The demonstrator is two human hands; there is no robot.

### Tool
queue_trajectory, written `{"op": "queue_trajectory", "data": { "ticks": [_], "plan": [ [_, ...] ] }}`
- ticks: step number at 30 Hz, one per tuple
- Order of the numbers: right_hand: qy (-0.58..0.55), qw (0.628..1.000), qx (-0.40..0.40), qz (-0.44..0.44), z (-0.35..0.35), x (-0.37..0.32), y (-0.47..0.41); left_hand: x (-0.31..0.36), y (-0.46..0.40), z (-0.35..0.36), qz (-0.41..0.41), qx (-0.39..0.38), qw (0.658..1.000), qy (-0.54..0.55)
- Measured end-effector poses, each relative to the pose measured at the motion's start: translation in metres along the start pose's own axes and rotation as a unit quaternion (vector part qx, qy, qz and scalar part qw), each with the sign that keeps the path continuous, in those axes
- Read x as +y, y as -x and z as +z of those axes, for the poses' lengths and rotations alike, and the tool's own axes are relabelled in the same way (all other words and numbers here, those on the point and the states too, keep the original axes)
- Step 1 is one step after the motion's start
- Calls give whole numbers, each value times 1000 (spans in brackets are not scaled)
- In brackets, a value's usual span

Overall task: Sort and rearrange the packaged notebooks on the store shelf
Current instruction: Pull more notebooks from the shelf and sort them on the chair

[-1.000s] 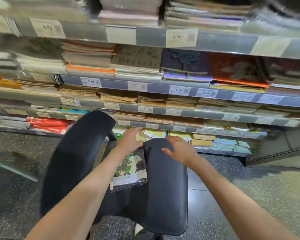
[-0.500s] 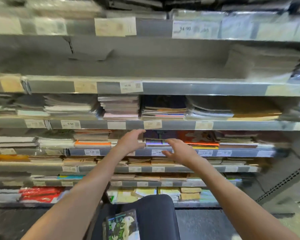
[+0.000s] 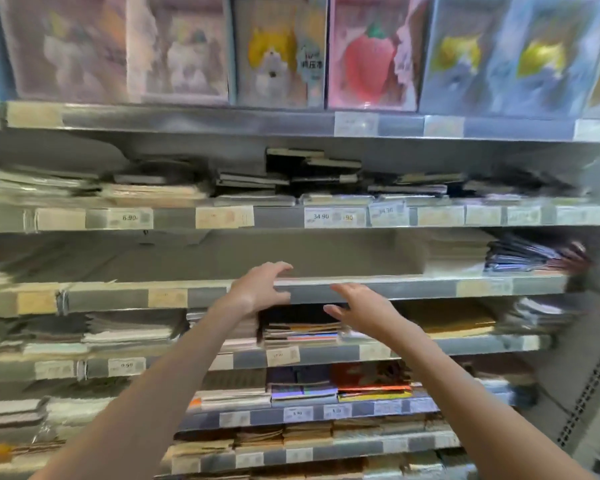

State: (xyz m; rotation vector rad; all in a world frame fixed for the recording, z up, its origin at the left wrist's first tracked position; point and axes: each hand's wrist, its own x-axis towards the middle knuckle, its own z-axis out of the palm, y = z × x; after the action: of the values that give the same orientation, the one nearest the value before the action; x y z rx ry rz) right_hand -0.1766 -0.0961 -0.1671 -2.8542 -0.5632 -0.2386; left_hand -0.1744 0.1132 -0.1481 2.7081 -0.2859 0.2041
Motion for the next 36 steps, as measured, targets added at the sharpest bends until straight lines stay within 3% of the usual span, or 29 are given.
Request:
{"op": "queue_trajectory", "data": {
  "ticks": [12, 18, 23, 28, 36],
  "plan": [
    [12, 992, 111, -52, -104, 32, -52, 71, -75, -84, 53, 86, 995, -22],
    [37, 984, 152, -82, -139, 62, -101, 80, -119, -109, 38, 122, 991, -50],
    [34, 986, 141, -80, -144, 74, -153, 71, -154, -110, -7, 125, 990, -62],
    [9, 977, 181, -116, -146, 75, -205, 56, -183, -112, -29, 147, 987, -60],
    [-6, 985, 123, -119, -138, 73, -267, 27, -225, -113, -12, 163, 985, -51]
  ]
}}
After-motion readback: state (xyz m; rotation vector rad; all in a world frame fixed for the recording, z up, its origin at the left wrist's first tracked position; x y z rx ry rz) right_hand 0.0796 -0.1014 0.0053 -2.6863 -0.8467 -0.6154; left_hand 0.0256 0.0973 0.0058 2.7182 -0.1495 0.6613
